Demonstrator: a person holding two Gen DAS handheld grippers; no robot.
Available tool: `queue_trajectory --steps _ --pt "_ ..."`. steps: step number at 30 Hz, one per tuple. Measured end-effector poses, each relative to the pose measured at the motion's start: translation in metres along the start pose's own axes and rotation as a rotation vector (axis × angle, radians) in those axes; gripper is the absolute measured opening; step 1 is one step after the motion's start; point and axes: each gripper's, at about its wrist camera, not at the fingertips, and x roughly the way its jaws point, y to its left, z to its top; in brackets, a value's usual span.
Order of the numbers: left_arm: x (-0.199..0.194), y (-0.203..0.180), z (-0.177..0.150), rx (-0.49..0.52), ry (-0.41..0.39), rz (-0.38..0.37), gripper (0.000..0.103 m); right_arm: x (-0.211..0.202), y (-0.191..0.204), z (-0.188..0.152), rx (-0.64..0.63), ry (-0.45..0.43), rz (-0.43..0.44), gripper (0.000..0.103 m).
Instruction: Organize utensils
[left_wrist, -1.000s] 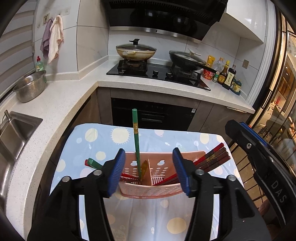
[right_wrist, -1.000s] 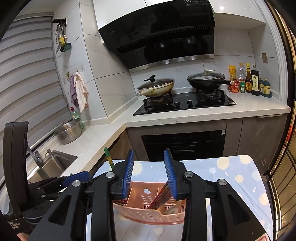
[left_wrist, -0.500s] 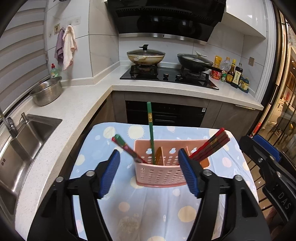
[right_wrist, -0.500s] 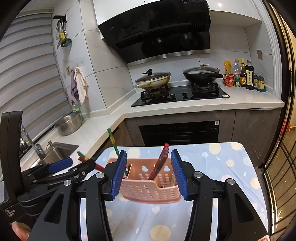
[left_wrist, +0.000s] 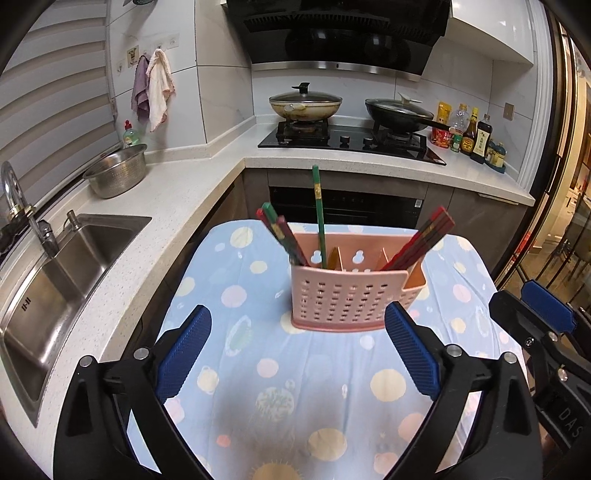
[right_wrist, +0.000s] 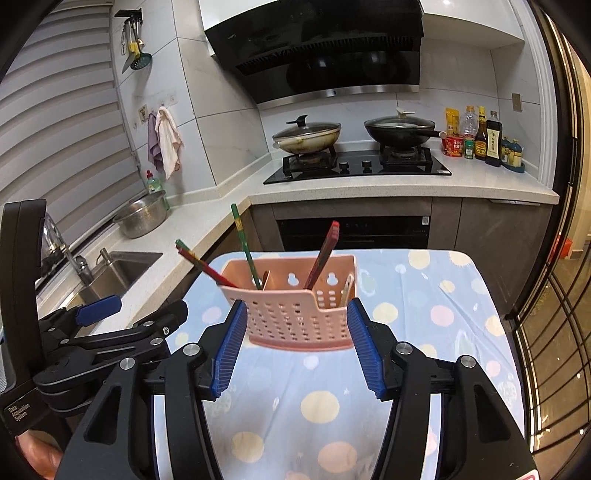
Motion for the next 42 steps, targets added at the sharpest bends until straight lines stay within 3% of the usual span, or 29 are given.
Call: queue_trajectory --steps 13,19,24,42 --pt "-0.007 -0.004 -0.037 0.004 0.067 0.007 0.096 -0.013 -0.001 -0.031 -0.006 0.099 -0.003 0.055" --pt "-0.012 -0.008 -0.050 0.014 0.081 0.006 0.096 -0.018 -0.006 -0.046 -0.003 0.133 -0.014 0.060" --pt "-0.015 -0.011 -0.058 0.022 0.089 0.012 0.096 -0.023 -0.008 -0.055 -0.007 0.137 -0.025 0.070" --pt "-0.027 -0.016 -0.071 0.053 0.072 0.051 0.096 -0.029 -0.009 -0.069 -0.049 0.104 -0.108 0.085"
